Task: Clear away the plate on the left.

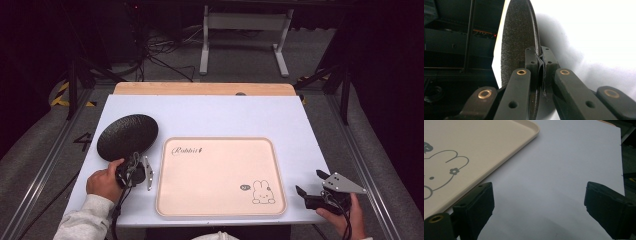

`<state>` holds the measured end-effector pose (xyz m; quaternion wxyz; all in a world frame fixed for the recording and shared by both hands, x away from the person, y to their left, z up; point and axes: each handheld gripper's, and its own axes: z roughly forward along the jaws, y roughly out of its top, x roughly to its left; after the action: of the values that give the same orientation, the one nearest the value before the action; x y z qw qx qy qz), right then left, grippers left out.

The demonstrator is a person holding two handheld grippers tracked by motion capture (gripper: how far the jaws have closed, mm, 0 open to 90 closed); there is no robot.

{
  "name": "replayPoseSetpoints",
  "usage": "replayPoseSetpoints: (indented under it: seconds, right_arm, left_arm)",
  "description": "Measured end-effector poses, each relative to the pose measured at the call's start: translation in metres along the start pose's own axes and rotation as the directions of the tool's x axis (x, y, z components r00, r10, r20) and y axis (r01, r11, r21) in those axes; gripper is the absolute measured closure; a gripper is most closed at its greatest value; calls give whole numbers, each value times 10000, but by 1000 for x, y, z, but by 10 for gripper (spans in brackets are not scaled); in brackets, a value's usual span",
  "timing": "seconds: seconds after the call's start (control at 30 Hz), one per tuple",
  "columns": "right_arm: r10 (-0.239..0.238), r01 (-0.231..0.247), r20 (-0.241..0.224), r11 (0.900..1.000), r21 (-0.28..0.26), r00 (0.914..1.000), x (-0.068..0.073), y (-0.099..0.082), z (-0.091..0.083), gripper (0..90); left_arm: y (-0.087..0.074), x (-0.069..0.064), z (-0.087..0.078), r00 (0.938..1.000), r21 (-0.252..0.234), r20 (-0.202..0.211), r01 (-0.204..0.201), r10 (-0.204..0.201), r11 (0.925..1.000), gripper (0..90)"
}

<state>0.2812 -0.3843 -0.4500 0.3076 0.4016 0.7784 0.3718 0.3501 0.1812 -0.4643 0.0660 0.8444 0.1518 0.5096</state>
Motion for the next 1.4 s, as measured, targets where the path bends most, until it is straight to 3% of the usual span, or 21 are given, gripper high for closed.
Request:
replayPoseSetpoints:
  seconds: [0.4, 0.67, 0.87, 1.0, 1.2, 1.4]
  right_arm:
    - [-7, 7, 6, 10000, 29, 10000, 0, 0, 0, 97]
    - [-25, 25, 9, 10000, 54, 10000, 0, 0, 0, 97]
    - [-52, 51, 22, 10000, 74, 10000, 0, 0, 0, 97]
    - [-56, 55, 53, 9999, 91, 10000, 0, 0, 0, 97]
    - [-1, 0, 107, 10000, 26, 9999, -1, -1, 0, 97]
    - [0, 0, 59, 10000, 18, 10000, -1, -1, 0, 97]
  left_arm:
    - [7, 7, -13, 9997, -438, 186, 186, -177, 9989, 861]
    - [22, 9, -32, 9996, -1257, -228, 144, -174, 9920, 863]
    - [46, 5, -53, 9993, -2126, -341, -192, 122, 9769, 862]
    - [64, 1, -64, 9982, -2638, -389, -535, 448, 9631, 859]
    - [90, -7, -79, 9957, -3427, -249, -927, 896, 9348, 854]
    - [106, -12, -88, 9944, -3936, -144, -1019, 1047, 9136, 851]
